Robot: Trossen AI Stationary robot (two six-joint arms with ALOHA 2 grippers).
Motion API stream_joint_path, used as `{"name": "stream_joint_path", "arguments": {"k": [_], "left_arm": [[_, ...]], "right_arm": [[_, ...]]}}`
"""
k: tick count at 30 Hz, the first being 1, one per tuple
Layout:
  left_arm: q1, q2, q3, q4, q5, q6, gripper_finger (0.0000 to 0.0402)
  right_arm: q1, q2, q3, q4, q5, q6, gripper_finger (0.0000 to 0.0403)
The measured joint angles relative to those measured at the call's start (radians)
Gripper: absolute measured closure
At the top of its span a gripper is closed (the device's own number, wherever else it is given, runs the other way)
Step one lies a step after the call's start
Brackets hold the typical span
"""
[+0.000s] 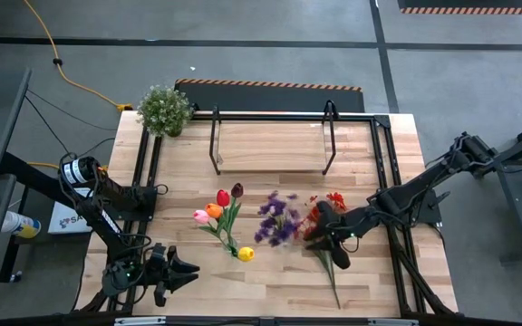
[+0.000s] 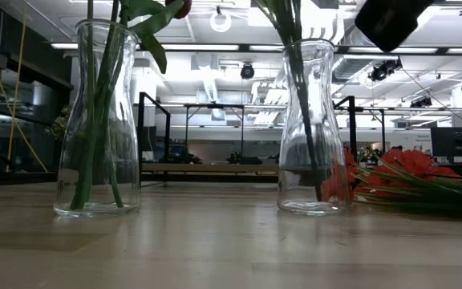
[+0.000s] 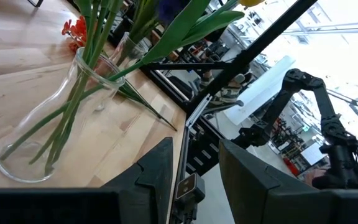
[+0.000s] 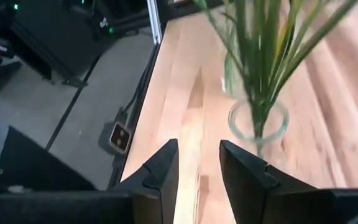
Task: Pick and place flowers into a vace then onto a shelf
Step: Put the right red flower into the right transparent vase
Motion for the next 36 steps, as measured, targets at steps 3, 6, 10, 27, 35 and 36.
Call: {"name": "stream_joint_path", "arguments": {"k": [3, 6, 10, 27, 35, 36], "left_arm": [[0.000, 0.000, 0.000, 0.000, 0.000, 0.000, 0.0238], [0.000, 0.000, 0.000, 0.000, 0.000, 0.000, 0.0238], [0.000, 0.000, 0.000, -0.001, 0.000, 0.000, 0.0238], [0.000, 0.000, 0.000, -0.008, 0.000, 0.001, 0.0238], [0.000, 0.000, 0.000, -0.008, 0.003, 0.001, 0.0238], [0.000, 0.000, 0.000, -0.008, 0.003, 0.001, 0.0238]], "right_arm": [[0.000, -0.007, 0.000, -0.058, -0.034, 0.039, 0.0295], [-0.003, -0.011, 0.000, -0.133, -0.081, 0.086, 0.0295], [-0.005, -0.011, 0.000, -0.250, -0.134, 0.163, 0.0295], [-0.004, -0.011, -0.003, -0.470, -0.181, 0.580, 0.0296], [-0.002, 0.022, -0.003, -0.511, -0.215, 0.686, 0.0295], [-0.002, 0.032, -0.003, -0.512, -0.224, 0.697, 0.0295]]}}
